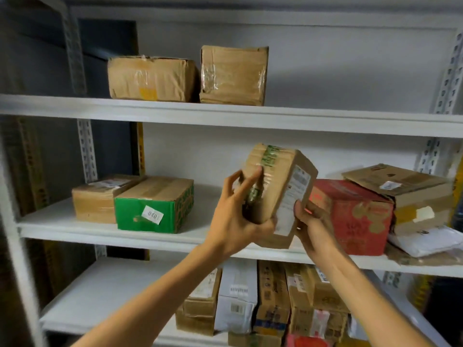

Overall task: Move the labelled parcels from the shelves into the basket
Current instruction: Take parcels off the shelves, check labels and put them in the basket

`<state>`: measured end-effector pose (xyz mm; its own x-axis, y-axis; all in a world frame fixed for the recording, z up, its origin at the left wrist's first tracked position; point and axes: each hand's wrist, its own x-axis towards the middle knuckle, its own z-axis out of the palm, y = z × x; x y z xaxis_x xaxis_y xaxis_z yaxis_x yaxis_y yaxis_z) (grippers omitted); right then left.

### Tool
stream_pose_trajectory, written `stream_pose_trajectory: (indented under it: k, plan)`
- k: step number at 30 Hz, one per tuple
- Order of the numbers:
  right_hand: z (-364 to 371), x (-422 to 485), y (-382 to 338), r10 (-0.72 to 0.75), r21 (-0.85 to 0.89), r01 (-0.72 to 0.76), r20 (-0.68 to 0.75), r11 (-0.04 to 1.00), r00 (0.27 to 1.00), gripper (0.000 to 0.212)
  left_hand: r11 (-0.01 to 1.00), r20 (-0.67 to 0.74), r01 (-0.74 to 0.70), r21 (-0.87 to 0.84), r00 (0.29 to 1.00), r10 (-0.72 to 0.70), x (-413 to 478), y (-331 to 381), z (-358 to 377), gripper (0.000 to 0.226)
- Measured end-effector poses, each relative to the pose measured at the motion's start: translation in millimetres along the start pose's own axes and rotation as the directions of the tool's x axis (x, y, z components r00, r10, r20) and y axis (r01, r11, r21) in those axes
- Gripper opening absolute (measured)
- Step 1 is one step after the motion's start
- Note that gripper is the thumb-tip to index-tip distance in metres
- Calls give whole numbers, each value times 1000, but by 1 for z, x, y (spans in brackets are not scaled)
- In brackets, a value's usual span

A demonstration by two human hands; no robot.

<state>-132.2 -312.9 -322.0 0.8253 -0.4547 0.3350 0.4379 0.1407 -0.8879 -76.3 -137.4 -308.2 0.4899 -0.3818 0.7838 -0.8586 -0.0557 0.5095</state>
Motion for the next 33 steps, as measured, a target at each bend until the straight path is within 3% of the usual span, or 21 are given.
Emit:
stream_pose_trajectory:
  k: [2, 4, 6, 8, 9, 11, 15, 18, 21, 23, 25, 26, 28, 31, 33]
  plan:
    - [4, -9, -14, -127, -81, 139, 138, 987, 982, 24, 953, -10, 131, -275, 990, -139, 4, -7, -10, 81]
    - [7, -23, -26, -240, -218, 325, 340, 920, 909, 53, 737, 80, 306, -603, 942, -326, 12, -15, -21, 63]
    - [12, -31, -23, -303, -495, 520, 454, 696, 838, 77, 415, 274, 464, -783, 856, -438, 18, -21, -23, 38]
    - [14, -30, -16, -437, -661, 658, 503, 360, 745, 81, 251, 358, 500, -829, 819, -448, 13, -26, -20, 41]
    - [13, -26, -14, -472, -684, 675, 516, 275, 715, 81, 246, 356, 494, -834, 822, -444, 10, -30, -17, 47]
    - [12, -21, -15, -484, -685, 680, 515, 263, 707, 75, 285, 366, 508, -813, 827, -427, 8, -38, -15, 64]
    - [10, -2, -27, -368, -602, 424, 222, 677, 903, 64, 523, 401, 591, -614, 804, -438, 22, -31, -30, 98]
    - [5, 16, -28, -288, -576, 300, 115, 760, 951, 60, 685, 396, 607, -403, 791, -467, 34, -20, -33, 82]
    - [2, 22, -17, -216, -519, 291, 201, 804, 955, 33, 712, 334, 616, -337, 785, -521, 33, -32, -29, 79]
    - [0, 26, 0, -118, -495, 241, 268, 835, 956, 63, 720, 263, 565, -403, 825, -500, 26, -45, -18, 61]
    - [-3, 37, 23, -46, -546, 195, 273, 815, 961, 101, 736, 168, 519, -434, 850, -500, 17, -63, -1, 57]
    - [-3, 41, 33, -21, -572, 177, 268, 801, 963, 109, 737, 139, 512, -441, 850, -508, 13, -71, 8, 55]
    - [-5, 45, 54, 26, -589, 119, 232, 799, 972, 112, 738, 120, 532, -415, 836, -535, 7, -88, 21, 56]
    - [-11, 51, 83, 72, -600, 67, 204, 798, 976, 109, 709, 148, 600, -370, 791, -593, 2, -111, 26, 81]
    - [-8, 56, 94, 76, -612, 60, 194, 788, 978, 101, 747, 160, 588, -309, 807, -569, 2, -124, 25, 87]
